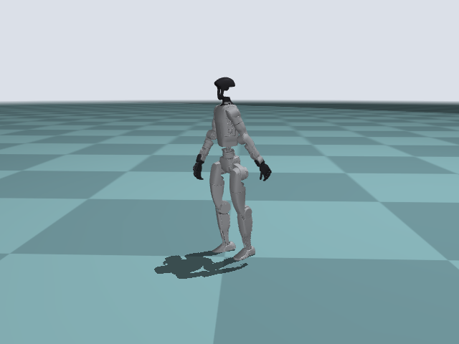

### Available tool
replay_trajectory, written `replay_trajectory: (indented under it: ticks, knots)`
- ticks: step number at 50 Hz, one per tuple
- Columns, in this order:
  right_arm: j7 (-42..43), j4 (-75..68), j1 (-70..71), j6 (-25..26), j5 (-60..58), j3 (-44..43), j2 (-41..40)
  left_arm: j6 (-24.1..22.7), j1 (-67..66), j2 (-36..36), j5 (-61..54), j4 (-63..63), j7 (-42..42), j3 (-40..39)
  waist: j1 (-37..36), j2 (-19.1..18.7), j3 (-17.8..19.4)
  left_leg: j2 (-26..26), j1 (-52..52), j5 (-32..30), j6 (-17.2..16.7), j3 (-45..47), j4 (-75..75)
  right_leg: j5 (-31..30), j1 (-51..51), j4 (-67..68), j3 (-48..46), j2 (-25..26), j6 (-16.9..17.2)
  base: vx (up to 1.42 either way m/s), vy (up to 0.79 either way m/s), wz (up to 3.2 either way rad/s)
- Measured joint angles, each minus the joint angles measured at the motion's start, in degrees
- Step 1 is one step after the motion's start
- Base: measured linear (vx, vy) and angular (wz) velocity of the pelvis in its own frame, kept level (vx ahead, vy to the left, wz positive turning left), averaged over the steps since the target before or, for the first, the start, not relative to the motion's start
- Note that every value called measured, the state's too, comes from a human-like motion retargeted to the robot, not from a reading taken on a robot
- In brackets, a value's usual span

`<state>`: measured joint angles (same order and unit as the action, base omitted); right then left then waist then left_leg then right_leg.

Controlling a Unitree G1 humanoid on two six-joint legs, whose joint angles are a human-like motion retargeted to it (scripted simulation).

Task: In place motions

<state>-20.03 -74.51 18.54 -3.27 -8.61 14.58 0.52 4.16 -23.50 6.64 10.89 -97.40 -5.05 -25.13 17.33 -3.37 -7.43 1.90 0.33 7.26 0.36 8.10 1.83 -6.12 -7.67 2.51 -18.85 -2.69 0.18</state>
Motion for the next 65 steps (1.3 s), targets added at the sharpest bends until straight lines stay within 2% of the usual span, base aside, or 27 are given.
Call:
replay_trajectory:
  ticks: [7, 15, 22, 25, 31, 38, 45, 48, 50, 57, 61, 65]
  knots:
    - [1.06, 1.33, -0.09, -2.5, -1.23, 2.17, -0.09, 0.05, -2.25, -0.72, -0.85, 0.0, 1.31, -0.65, 0.95, 0.29, -0.28, -0.15, -0.04, 0.08, -0.12, 0.19, -0.04, 0.03, -0.07, -0.08, 0.24, 0.16, 0.08, 0.0, 0.0, 0.0]
    - [4.3, -9.65, -10.28, -1.4, -4.65, -3.02, 3.74, -0.95, 17.44, -1.6, -3.42, 0.13, 1.42, 8.24, 0.98, 0.91, -1.36, 0.19, -1.17, -0.35, 0.15, -1.33, -0.41, 0.54, 0.45, -0.36, -2.16, -0.23, 0.11, 0.02, -0.02, 0.1]
    - [8.8, -22.9, -22.79, 3.58, -5.36, -12.82, 8.74, -1.04, 37.18, -4.1, -4.29, 8.58, -3.0, 15.48, 0.71, 1.84, -1.37, 0.75, -1.91, -0.9, 0.52, -4.09, -1.21, 1.34, 2.23, -0.74, -5.29, -0.74, 0.18, 0.06, -0.03, 0.35]
    - [10.68, -22.9, -29.4, 6.67, -3.6, -15.3, 10.3, -2.84, 42.73, -6.25, -4.73, 14.42, -4.08, 17.01, 0.31, 2.03, -1.68, 1.01, -2.41, -1.04, 0.6, -4.52, -1.44, 1.64, 2.41, -0.88, -6.06, -0.97, 0.15, 0.01, -0.01, 0.07]
    - [13.32, -22.9, -35.6, 8.37, -1.84, -18.01, 11.35, -7.12, 47.41, -8.82, -7.03, 24.03, -5.15, 19.22, 0.34, 1.69, -1.65, 1.13, -2.76, -1.1, 0.65, -4.68, -1.73, 1.95, 2.54, -0.85, -6.54, -1.13, -0.01, 0.0, 0.0, 0.0]
    - [12.74, -22.9, -30.91, 8.69, -1.09, -15.31, 10.4, -8.77, 43.41, -7.97, -5.42, 23.2, -5.2, 19.37, -0.21, 0.81, -2.15, 1.15, -2.76, -1.0, 0.68, -4.48, -1.53, 1.82, 2.08, -0.83, -5.87, -1.03, -0.05, 0.01, 0.04, -0.03]
    - [8.82, -21.89, -15.3, 5.09, -3.89, -6.83, 6.46, -5.54, 32.69, -4.33, -1.27, 6.45, -2.57, 12.59, -0.58, 0.26, -1.97, 0.88, -1.24, -0.53, 0.51, -2.56, -0.88, 1.21, 1.51, -0.56, -3.34, -0.57, -0.28, -0.01, 0.07, -0.24]
    - [5.01, -14.97, -10.19, 3.9, -4.54, -4.26, 3.72, -3.43, 25.32, -2.85, -1.14, 0.34, 0.03, 8.63, 0.18, -0.27, -1.92, 0.58, -0.87, -0.28, 0.36, -1.53, -0.54, 0.93, 0.84, -0.39, -2.15, -0.29, -0.27, -0.03, 0.03, -0.31]
    - [2.68, -9.57, -7.63, 2.97, -3.79, -2.64, 1.72, -1.85, 18.79, -2.35, -1.47, 0.0, 0.85, 6.9, 0.77, -0.57, -1.85, 0.36, -0.75, -0.11, 0.24, -0.88, -0.37, 0.73, 0.36, -0.3, -1.41, -0.11, -0.22, -0.04, 0.0, -0.3]
    - [-1.83, 6.08, -3.85, -0.48, 0.1, 1.9, -0.54, -1.85, 2.5, -1.19, 1.74, 0.0, -0.89, 1.61, 0.83, -0.89, -1.83, -0.04, -0.73, 0.13, -0.06, 0.4, -0.1, 0.34, -0.57, -0.16, -0.07, 0.19, -0.1, -0.02, 0.0, -0.15]
    - [-0.86, 8.02, -4.13, -2.26, -1.34, 2.6, 0.91, -1.01, 0.44, -0.67, 1.24, 0.0, -0.5, 0.18, 0.79, -0.45, -1.58, 0.25, -0.89, -0.11, 0.03, -0.85, -0.36, 0.52, 0.08, -0.27, -0.95, -0.13, -0.02, 0.03, -0.03, 0.28]
    - [1.16, 3.43, -6.06, -2.5, -3.94, 1.69, 2.66, -1.39, 3.53, -0.44, 0.06, 0.44, -0.58, 0.6, 0.59, 0.12, -1.49, 0.76, -1.35, -0.53, 0.22, -2.59, -0.71, 0.82, 0.86, -0.39, -2.49, -0.62, 0.04, 0.04, -0.03, 0.4]
